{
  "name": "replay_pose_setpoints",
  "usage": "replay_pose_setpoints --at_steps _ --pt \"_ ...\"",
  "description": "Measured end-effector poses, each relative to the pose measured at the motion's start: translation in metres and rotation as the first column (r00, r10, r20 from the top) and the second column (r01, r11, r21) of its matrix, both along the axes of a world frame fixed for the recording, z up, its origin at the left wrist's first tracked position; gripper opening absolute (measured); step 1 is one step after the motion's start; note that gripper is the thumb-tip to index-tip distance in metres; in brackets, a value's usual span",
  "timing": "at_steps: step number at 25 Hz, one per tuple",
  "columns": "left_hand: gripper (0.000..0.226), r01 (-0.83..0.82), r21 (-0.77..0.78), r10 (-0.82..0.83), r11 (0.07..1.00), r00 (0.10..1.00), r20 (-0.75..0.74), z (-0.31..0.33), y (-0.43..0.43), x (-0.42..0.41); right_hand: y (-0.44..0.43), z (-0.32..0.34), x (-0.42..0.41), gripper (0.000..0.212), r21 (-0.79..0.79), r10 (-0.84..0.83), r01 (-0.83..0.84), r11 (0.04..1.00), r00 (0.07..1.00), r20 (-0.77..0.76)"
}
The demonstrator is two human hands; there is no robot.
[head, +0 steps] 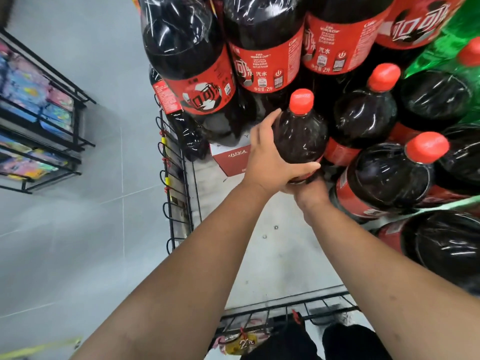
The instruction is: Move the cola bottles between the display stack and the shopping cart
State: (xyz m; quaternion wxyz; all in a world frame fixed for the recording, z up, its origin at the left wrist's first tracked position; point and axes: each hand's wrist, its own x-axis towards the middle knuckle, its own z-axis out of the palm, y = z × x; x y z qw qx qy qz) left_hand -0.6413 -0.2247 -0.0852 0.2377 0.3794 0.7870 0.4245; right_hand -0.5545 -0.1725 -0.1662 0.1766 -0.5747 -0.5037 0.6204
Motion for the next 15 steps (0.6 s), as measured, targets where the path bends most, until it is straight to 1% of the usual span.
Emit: replay_pose_setpoints --at_steps 1,2,3,4,6,8,9,10,12,13,15 --pt "0.123 0.002 -0.022 -0.002 1.0 1.0 0.006 0.004 -0.002 0.002 0.0 -0.006 0.004 0.052 0.134 0.116 -0.124 0.983 0.991 0.061" --pt "0.122 0.002 -0.045 -0.001 0.999 1.0 0.013 0.01 -0.006 0.004 0.0 0.002 0.01 0.065 0.199 0.19 -0.197 0.96 0.98 0.055" --pt "0.12 0.009 -0.056 -0.007 0.998 1.0 0.025 0.014 -0.009 0.006 -0.003 -0.003 0.012 0.077 0.195 0.243 -0.249 0.949 0.969 0.052" --pt "0.118 0.015 -0.071 -0.012 0.997 0.999 0.047 0.017 -0.012 0.008 -0.01 0.0 0.018 0.084 0.075 0.212 -0.213 0.974 0.977 0.023" --pt "0.113 0.029 -0.094 -0.022 0.995 0.997 0.074 0.024 -0.018 0.012 -0.018 0.0 0.027 0.09 -0.008 0.16 -0.16 0.987 0.987 -0.007" --pt "0.105 -0.01 -0.092 0.017 0.996 0.997 0.076 0.026 -0.029 0.018 -0.025 0.014 0.038 0.103 0.031 0.173 -0.171 0.985 0.984 -0.049" --pt "0.097 -0.022 -0.092 0.028 0.996 0.998 0.063 0.028 -0.037 0.022 -0.029 0.024 0.045 0.109 0.061 0.191 -0.187 0.98 0.979 -0.067" --pt "0.085 -0.04 -0.102 0.046 0.994 0.998 0.051 0.037 -0.047 0.028 -0.035 0.039 0.054 0.108 0.1 0.226 -0.22 0.97 0.973 -0.049" --pt "0.068 -0.114 -0.112 0.117 0.987 0.993 0.016 0.059 -0.068 0.043 -0.047 0.059 0.072 0.092 0.22 0.303 -0.295 0.93 0.953 -0.007" --pt "0.064 -0.153 -0.109 0.15 0.982 0.988 -0.032 0.067 -0.08 0.051 -0.053 0.068 0.08 0.085 0.269 0.348 -0.34 0.901 0.937 0.02" --pt "0.06 -0.177 -0.141 0.162 0.974 0.981 -0.11 0.085 -0.099 0.067 -0.061 0.09 0.096 0.083 0.34 0.43 -0.417 0.843 0.902 0.04"
